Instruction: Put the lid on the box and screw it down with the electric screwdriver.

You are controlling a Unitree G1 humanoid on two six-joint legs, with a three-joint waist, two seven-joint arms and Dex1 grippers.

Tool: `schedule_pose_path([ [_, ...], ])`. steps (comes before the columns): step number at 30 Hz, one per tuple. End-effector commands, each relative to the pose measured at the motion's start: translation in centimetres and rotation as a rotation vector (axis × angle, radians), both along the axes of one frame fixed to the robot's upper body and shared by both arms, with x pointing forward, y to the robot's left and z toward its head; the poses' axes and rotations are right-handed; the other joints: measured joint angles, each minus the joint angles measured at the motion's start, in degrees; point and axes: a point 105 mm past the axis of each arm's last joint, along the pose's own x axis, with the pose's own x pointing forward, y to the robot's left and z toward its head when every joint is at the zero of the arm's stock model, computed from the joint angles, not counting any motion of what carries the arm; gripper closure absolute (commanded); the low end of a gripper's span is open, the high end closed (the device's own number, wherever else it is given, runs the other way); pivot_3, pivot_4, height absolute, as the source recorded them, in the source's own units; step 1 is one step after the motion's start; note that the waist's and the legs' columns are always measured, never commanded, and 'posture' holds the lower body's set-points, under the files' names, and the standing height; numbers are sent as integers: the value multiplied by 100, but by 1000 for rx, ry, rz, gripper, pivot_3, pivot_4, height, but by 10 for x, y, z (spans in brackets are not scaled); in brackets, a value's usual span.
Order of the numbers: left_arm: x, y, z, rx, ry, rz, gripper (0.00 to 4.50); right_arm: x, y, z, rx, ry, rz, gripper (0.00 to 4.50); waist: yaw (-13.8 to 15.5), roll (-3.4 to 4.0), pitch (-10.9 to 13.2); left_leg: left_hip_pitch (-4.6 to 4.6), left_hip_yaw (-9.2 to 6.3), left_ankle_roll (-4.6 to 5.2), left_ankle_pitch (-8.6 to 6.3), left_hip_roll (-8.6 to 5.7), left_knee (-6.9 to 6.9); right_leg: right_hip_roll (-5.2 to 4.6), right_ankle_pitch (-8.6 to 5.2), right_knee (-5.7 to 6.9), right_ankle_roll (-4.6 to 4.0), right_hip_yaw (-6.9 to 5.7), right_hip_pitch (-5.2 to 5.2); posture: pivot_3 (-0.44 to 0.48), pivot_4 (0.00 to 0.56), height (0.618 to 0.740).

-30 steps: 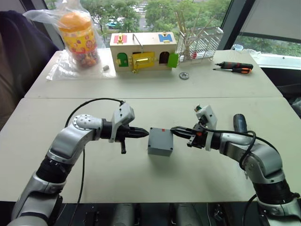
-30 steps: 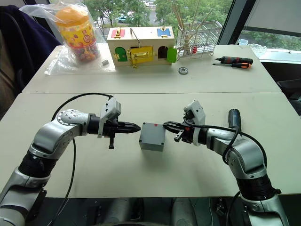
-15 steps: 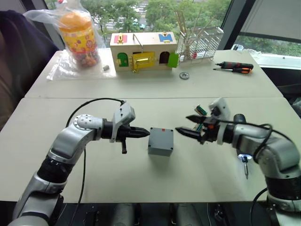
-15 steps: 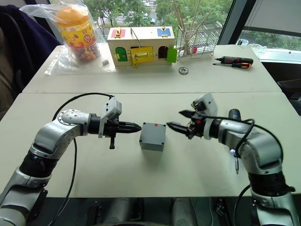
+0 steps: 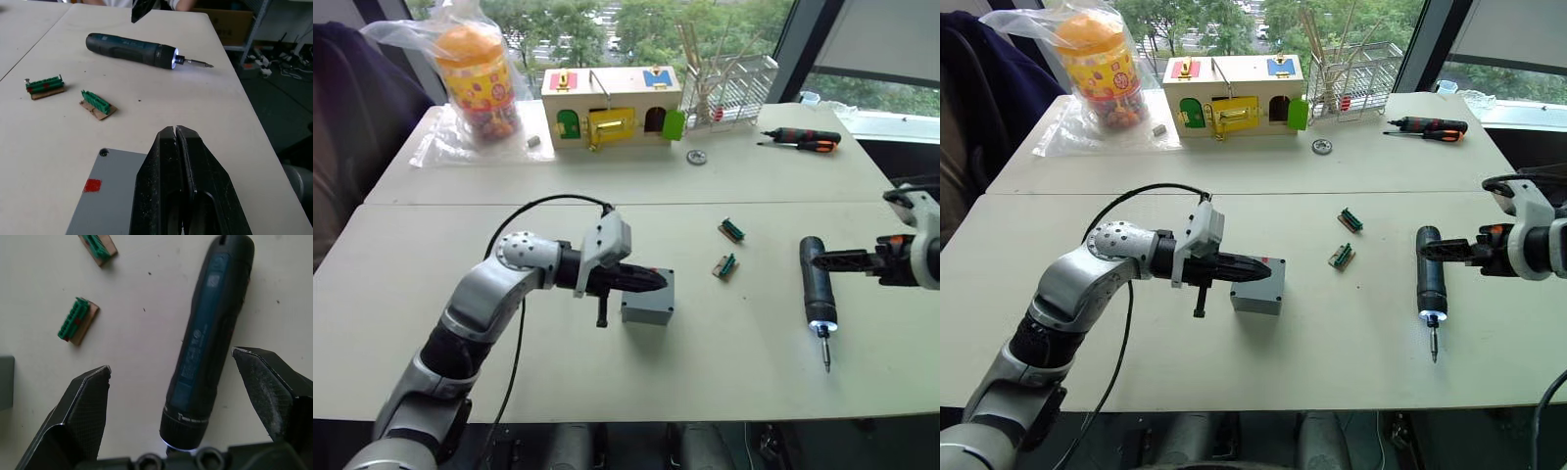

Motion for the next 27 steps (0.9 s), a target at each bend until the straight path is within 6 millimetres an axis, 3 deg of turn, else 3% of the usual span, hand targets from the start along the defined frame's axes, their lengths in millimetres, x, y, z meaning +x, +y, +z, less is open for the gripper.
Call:
schedule_pose_path([
  [1,-11,-8,4,-41,-16,-14,4500,-9,-4,-9,-24,84,1,144,-5,0,0,0,0,0,0,1,0,0,0,0,0,1,0,0,150,711],
  [8,-8,-8,0,-63,-1,72,4500,-2,-8,-35,-16,172,-53,144,-4,0,0,1,1,0,0,1,5,1,0,2,0,3,-1,0,150,711],
  [16,-6,-4,-3,-76,17,132,4500,9,5,-59,-20,261,-20,144,6,0,0,1,1,-1,0,0,8,1,0,1,1,1,2,0,150,711],
  [19,-5,-4,-3,-81,18,146,4500,8,10,-65,-45,286,27,995,-1,-2,-1,1,-1,-1,0,0,8,2,0,1,1,-1,3,0,150,711],
  [23,-3,-4,-4,-83,17,157,4500,7,12,-70,-90,303,73,2560,-6,-3,-2,2,-1,-1,0,1,8,3,0,1,1,-2,4,0,150,711],
  [27,1,0,-5,-81,16,168,4500,4,9,-74,-111,311,71,2679,2,-9,-5,2,-4,-1,0,2,9,4,0,0,1,-4,8,0,150,711],
])
